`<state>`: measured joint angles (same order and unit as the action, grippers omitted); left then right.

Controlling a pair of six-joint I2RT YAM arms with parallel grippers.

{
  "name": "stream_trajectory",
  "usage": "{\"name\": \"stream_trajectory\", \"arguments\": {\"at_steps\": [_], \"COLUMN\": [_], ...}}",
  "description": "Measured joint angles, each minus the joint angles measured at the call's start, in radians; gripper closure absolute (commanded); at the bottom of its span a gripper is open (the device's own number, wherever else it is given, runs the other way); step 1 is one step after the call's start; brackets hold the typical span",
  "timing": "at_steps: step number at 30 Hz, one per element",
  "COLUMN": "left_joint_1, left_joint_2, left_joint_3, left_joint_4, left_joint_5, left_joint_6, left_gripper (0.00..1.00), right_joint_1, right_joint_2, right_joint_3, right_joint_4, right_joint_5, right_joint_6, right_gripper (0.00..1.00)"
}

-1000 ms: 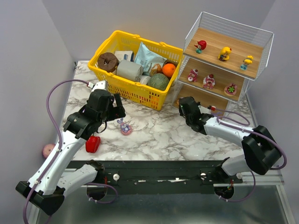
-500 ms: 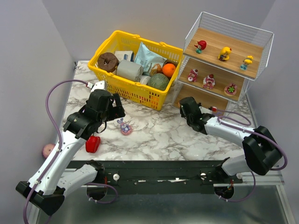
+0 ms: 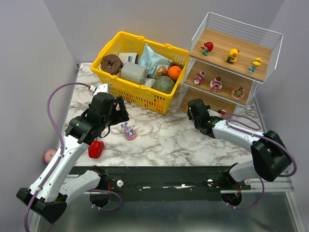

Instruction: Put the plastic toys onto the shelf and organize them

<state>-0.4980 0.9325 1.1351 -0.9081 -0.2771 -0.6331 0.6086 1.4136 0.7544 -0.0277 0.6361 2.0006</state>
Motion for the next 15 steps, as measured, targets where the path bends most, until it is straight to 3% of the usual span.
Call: {"name": "stream_trajectory", "arguments": {"at_steps": [9, 15], "left_joint_1": [0.002, 0.004], "left_joint_2": [0.0, 0.0], "left_joint_3": [0.0, 0.0], "left_joint_4": [0.0, 0.0], "left_joint_5": [0.0, 0.0], "left_joint_6": [-0.001, -0.002], "left_gripper": [0.01, 0.01], "right_joint_1": [-0.008, -0.008], "right_joint_2": [0.0, -0.016], "right_joint_3": [0.0, 0.0], "right_joint_4": [0.01, 0.018], "right_joint_5": [0.001, 0.001], "right_joint_6": [0.0, 0.0], "right_gripper": [0.61, 0.58]}}
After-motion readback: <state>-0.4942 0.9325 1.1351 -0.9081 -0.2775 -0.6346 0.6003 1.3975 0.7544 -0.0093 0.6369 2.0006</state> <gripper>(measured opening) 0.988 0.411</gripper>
